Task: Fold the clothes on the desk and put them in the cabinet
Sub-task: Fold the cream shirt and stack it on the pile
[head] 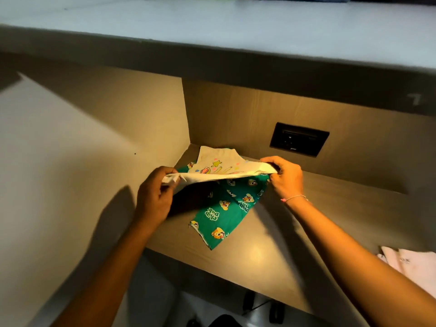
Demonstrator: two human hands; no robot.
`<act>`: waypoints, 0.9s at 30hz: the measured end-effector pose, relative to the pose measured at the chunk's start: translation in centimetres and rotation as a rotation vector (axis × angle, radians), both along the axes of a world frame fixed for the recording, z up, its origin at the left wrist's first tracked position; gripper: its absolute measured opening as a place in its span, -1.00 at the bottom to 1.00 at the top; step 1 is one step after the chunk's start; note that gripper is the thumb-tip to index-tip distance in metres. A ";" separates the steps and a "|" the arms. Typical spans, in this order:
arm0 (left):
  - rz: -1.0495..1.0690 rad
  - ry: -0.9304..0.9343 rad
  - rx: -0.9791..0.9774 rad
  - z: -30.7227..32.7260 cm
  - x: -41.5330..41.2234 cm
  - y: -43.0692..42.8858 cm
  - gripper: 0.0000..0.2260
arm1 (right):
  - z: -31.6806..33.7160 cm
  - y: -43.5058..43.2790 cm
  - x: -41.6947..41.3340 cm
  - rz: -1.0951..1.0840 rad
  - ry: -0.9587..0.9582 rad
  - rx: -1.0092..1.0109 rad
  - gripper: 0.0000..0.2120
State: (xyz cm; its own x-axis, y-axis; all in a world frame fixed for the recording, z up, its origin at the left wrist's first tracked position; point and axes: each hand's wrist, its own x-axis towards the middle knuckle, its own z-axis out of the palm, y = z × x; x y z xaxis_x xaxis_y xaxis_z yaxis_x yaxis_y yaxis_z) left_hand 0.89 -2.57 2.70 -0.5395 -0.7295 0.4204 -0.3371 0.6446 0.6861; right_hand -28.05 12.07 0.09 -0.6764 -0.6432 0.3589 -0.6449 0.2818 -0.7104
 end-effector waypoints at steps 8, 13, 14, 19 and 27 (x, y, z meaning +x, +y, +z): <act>-0.130 0.283 0.189 12.0 2.0 3.3 -0.92 | 17.1 13.0 1.2 0.499 -0.159 -0.086 -0.70; -0.315 0.190 0.477 12.9 -4.0 4.2 -0.82 | 18.7 17.8 -2.1 0.390 -0.303 0.030 -0.60; -0.347 0.132 0.536 12.2 -5.9 4.3 -0.84 | 17.7 17.9 -3.4 0.275 -0.283 0.096 -0.76; -0.321 -0.343 0.698 4.2 -15.0 4.2 -0.77 | 8.6 17.9 -9.8 -0.024 -0.333 0.481 -0.88; -0.129 -0.628 -0.038 -5.1 -18.1 7.7 -0.44 | -0.4 18.2 -7.7 -0.311 -0.021 0.466 -0.56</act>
